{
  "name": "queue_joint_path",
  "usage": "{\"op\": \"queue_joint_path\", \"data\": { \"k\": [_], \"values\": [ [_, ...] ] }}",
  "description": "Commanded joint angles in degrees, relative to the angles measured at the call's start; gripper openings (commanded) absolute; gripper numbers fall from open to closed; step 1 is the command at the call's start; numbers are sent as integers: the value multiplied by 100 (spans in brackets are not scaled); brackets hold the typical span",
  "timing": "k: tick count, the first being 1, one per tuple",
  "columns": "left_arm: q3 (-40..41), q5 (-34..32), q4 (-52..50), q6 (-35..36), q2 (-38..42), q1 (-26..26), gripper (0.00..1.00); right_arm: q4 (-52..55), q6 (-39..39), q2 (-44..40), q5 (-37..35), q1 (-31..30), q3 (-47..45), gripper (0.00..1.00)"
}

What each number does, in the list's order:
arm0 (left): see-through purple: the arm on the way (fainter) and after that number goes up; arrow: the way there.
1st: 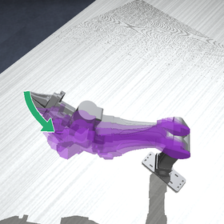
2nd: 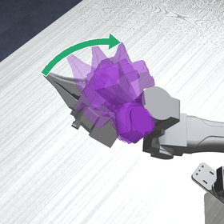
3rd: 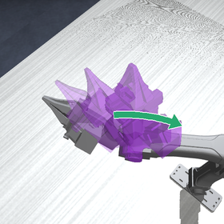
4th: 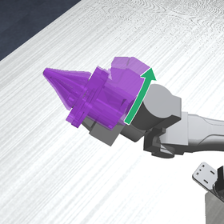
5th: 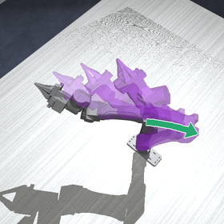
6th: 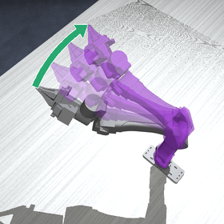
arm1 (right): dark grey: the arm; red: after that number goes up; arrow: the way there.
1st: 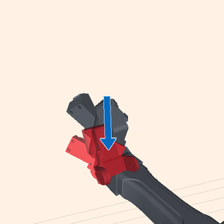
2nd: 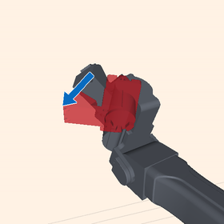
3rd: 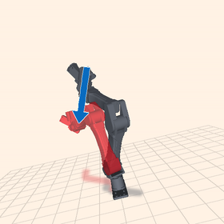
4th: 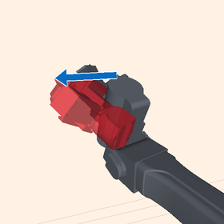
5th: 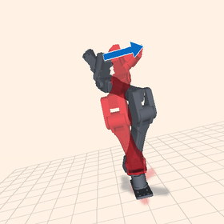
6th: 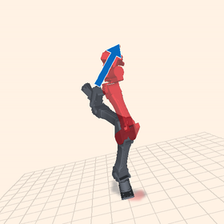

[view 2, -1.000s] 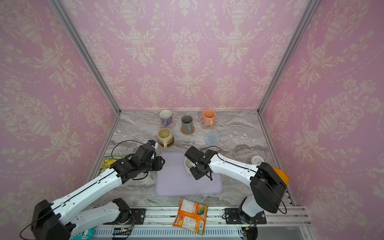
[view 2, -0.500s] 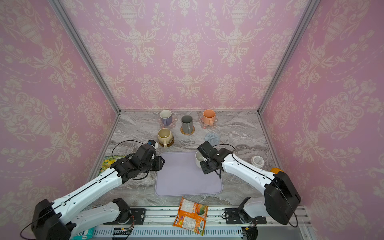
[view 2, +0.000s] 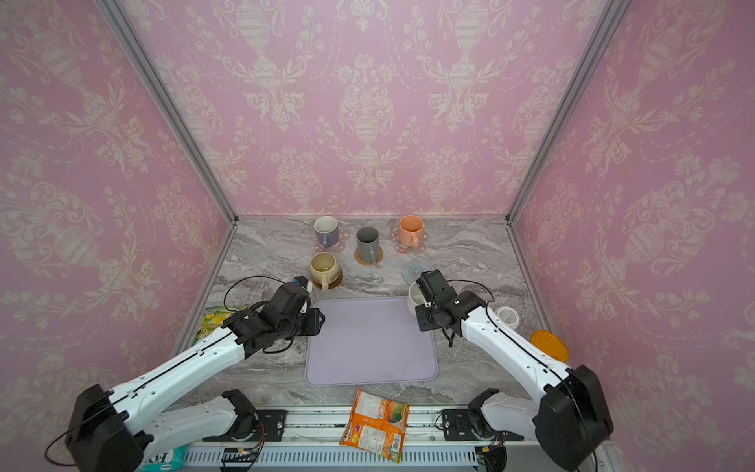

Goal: Place cups on coasters
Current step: Place the cup on the coaster.

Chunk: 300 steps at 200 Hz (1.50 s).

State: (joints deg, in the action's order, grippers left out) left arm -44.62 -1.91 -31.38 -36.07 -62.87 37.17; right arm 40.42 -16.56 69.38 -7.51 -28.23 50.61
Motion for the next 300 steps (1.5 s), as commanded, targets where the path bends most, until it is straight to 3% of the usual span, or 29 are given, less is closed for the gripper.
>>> {"op": "queue_joint_path", "data": {
  "k": [1,139,300],
  "values": [
    [-186,-99,-114,-5,-70,-63,44,-445,32,-241,-117,125,-7,0],
    [-284,-183,-174,64,-333,-112,44,-903,433,280,57,730,271,0],
    [-144,-302,-159,105,-496,-299,44,-1121,969,1544,-32,914,1298,0]
  ]
}}
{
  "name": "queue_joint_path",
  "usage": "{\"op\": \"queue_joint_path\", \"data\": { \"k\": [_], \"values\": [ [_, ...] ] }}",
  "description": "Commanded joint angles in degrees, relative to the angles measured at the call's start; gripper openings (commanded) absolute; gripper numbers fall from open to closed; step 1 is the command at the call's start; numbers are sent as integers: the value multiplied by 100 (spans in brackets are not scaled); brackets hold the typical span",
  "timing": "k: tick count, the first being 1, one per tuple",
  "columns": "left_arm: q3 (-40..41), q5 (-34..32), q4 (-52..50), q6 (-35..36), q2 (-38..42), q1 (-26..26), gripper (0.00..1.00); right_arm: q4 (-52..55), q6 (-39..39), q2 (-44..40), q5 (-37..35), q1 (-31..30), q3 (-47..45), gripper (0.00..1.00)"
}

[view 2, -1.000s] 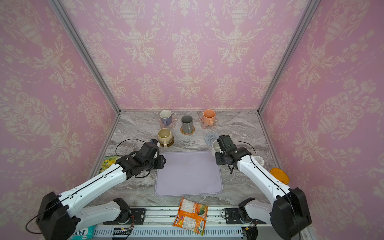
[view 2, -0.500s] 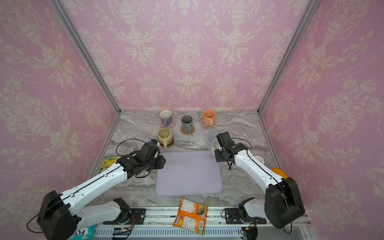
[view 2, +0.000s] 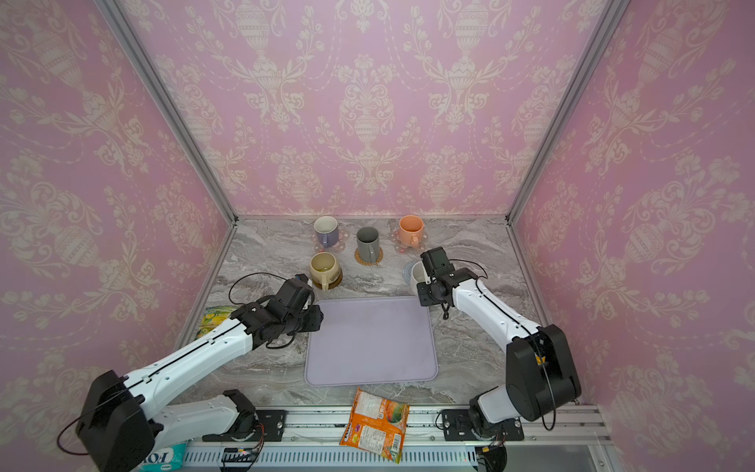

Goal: Place cups on coasters
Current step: Place the cup on the coaster.

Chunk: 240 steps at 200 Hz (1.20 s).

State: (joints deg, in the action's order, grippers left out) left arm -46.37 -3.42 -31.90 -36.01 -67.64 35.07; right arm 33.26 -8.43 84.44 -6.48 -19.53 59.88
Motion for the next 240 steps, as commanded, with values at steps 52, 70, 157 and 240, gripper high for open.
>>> {"op": "queue_joint_path", "data": {
  "k": [52,70,157,240],
  "values": [
    [119,-116,-63,154,-13,-271,43,-440,218,371,-170,105,653,0],
    [137,-76,-45,165,-30,-343,44,-447,236,489,-195,125,692,0],
    [191,85,66,170,-118,-545,44,-550,335,970,-145,221,1206,0],
    [102,205,110,197,-256,-681,44,-613,318,1266,-46,292,1368,0]
  ]
}}
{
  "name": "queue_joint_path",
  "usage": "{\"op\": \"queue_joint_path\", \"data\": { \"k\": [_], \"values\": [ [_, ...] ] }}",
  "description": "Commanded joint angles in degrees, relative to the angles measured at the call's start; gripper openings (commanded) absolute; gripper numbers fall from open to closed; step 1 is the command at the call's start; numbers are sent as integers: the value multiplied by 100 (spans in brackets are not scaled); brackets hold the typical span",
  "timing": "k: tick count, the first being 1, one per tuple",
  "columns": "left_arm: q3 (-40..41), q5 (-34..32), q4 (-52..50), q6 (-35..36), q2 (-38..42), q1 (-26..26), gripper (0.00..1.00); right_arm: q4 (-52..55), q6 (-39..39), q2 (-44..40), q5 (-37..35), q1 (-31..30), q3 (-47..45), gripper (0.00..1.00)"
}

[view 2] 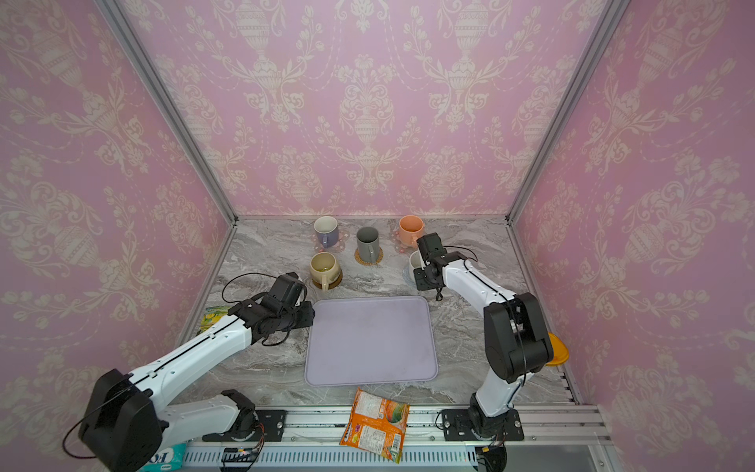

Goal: Place cups on coasters
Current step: Place the cup on the coaster.

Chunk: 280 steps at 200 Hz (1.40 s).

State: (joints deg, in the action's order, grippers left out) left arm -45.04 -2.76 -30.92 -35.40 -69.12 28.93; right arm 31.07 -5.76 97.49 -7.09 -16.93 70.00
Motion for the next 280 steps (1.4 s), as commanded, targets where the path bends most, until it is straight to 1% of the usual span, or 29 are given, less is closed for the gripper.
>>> {"op": "queue_joint_path", "data": {
  "k": [1,98,199,250,280],
  "values": [
    [-36,142,13,133,-109,-69,44,-389,50,-38,15,32,357,0],
    [-58,257,86,171,-277,-159,43,-421,8,182,73,44,504,0],
    [48,363,243,126,-343,-222,43,-586,-30,288,124,41,455,0],
    [65,388,276,105,-356,-230,43,-685,38,397,93,40,473,0],
    [87,391,292,79,-343,-238,43,-566,92,494,-14,49,589,0]
  ]
}}
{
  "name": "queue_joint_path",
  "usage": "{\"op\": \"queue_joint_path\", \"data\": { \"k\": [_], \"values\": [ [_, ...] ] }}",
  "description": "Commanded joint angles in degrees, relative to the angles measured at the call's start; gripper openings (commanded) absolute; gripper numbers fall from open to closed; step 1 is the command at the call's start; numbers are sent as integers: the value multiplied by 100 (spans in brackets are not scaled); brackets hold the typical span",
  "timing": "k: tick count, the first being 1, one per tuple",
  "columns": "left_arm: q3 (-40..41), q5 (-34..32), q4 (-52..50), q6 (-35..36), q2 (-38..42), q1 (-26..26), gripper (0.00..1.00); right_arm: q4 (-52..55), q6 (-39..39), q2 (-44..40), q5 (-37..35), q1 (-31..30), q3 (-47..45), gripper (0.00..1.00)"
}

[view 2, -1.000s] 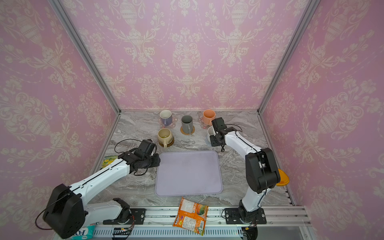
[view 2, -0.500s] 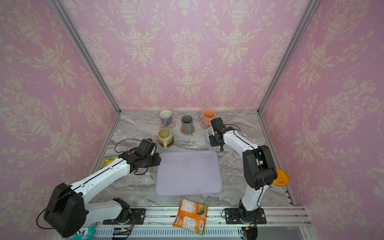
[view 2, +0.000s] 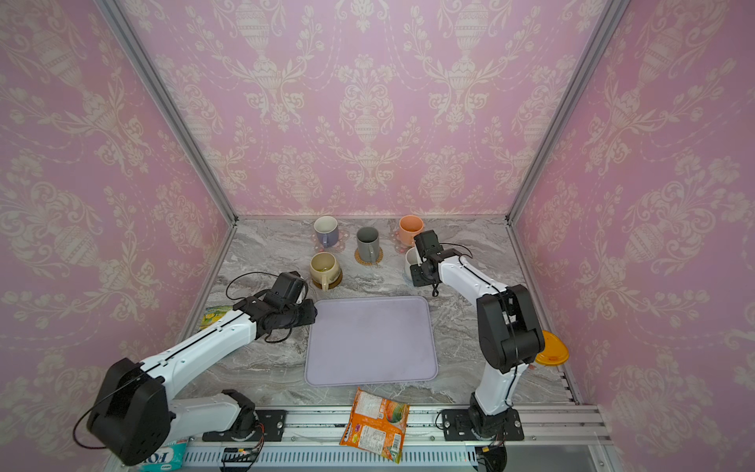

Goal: Place cups on coasters
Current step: Place the cup on the coaster.

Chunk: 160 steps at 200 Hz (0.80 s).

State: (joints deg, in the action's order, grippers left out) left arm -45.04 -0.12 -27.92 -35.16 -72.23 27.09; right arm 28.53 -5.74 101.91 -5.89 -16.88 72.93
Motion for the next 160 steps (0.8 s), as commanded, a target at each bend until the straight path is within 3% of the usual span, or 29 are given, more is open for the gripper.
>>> {"op": "queue_joint_path", "data": {
  "k": [1,79,109,160],
  "values": [
    [89,126,-5,58,-35,-55,43,-308,86,55,-137,45,299,0],
    [39,179,14,33,-91,-64,43,-230,-6,108,-142,45,215,0],
    [30,179,17,19,-90,-64,43,-119,-66,43,-88,45,221,14],
    [39,188,17,18,-36,-64,43,-68,-214,-183,23,45,25,25]
  ]
}}
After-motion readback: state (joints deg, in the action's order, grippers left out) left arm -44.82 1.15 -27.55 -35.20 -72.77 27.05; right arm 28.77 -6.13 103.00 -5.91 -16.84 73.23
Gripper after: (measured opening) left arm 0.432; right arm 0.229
